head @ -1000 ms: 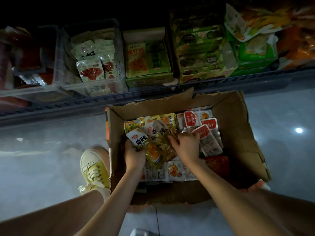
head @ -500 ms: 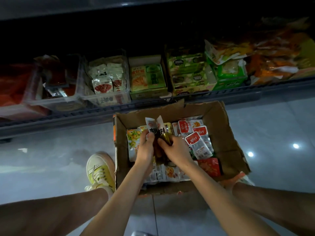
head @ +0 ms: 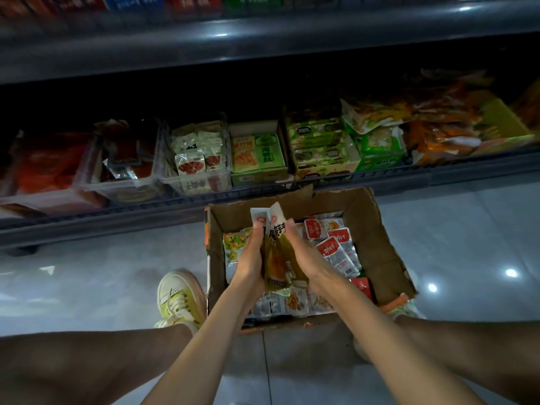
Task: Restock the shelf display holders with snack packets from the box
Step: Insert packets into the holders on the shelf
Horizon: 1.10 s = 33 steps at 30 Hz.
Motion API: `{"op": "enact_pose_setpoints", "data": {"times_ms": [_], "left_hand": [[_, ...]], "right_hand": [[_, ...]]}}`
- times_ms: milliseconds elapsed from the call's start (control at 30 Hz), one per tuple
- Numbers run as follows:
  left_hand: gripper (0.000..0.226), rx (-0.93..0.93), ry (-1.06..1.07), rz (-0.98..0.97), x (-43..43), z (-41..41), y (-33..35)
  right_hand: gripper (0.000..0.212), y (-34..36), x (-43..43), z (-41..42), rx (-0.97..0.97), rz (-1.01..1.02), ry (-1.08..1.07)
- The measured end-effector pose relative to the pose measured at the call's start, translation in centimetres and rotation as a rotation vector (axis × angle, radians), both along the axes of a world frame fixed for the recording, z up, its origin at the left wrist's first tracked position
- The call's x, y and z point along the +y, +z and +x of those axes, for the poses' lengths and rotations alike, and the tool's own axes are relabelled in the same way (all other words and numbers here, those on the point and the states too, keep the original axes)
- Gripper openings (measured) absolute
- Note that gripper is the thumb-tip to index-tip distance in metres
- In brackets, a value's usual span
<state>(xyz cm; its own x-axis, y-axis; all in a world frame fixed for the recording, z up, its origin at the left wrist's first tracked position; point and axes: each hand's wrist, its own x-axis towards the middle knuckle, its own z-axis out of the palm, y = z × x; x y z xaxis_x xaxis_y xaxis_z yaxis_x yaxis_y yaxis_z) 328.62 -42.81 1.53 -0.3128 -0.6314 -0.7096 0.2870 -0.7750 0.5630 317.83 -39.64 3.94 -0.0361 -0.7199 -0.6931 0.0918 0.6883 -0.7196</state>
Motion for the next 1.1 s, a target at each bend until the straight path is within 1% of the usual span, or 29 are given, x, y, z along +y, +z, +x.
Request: {"op": "enact_pose_setpoints", "data": {"times_ms": [67,100,167,200,300,367,400,433,500,533,600,667,700,800,833,933,1033,1100], "left_hand": [[0.074,0.057,0.01,0.029,0.3,-0.3,0.8],[0.072,0.086,0.016,0.039,0.4,-0.4,1.1],[0.072,0.121,0.057,0.051,0.5,-0.6,1.3],[0.072,0.132,0.083,0.057,0.6,-0.7,1.4],[0.071,0.145,0.121,0.067,0.5,-0.4,1.5],[0.073,0.154,0.108,0.083,0.4,0.0,1.5],[0.068,0.143,0.094,0.086,0.5,0.1,1.7],[0.058,0.117,0.073,0.07,0.5,0.2,1.8],[0.034,0.036,0.026,-0.014,0.5,0.3,2.3],[0.027,-0.006,0.023,-0.05,0.5,0.3,2.8],[0.021,-0.069,0.037,-0.091,0.2,0.3,3.7],[0.02,-0.105,0.054,-0.12,-0.3,0.3,4.6],[0.022,-0.112,0.059,-0.14,-0.5,0.3,5.1],[0.024,-0.124,0.043,-0.212,-1.0,0.1,7.0],[0.024,-0.131,0.027,-0.247,-1.1,0.0,7.9],[0.027,-0.155,-0.023,-0.356,-1.4,-0.2,10.4],[0.023,-0.168,-0.008,-0.435,-2.2,0.2,13.2],[0.023,-0.193,-0.003,-0.509,-3.0,0.7,15.1]], "right_hand": [[0.079,-0.3,0.2,0.3,0.0,0.001,-0.002],[0.075,-0.3,0.2,0.5,0.0,-0.006,-0.025],[0.051,-0.5,0.3,0.7,0.013,-0.056,-0.09],[0.047,-0.5,0.3,0.7,0.034,-0.096,-0.091],[0.05,-0.1,0.7,0.6,0.169,-0.201,-0.054],[0.052,-0.1,0.8,0.5,0.277,-0.23,-0.085],[0.055,-0.3,0.7,0.5,0.313,-0.235,-0.119],[0.058,-0.1,0.7,0.4,0.339,-0.238,-0.157],[0.063,0.3,0.6,0.3,0.362,-0.258,-0.215],[0.064,0.5,0.5,0.2,0.371,-0.268,-0.232],[0.065,1.2,0.2,-0.1,0.44,-0.307,-0.254],[0.068,1.9,-0.2,-0.5,0.521,-0.341,-0.261],[0.066,2.3,-0.4,-0.7,0.521,-0.35,-0.248],[0.039,4.8,-1.1,-0.3,0.447,-0.417,-0.175],[0.036,5.7,-1.2,-0.2,0.456,-0.451,-0.125],[0.038,8.3,-1.9,0.3,0.546,-0.529,-0.017],[0.038,11.3,-2.8,0.3,0.608,-0.641,0.0],[0.037,13.7,-3.7,0.2,0.586,-0.711,-0.001]]}}
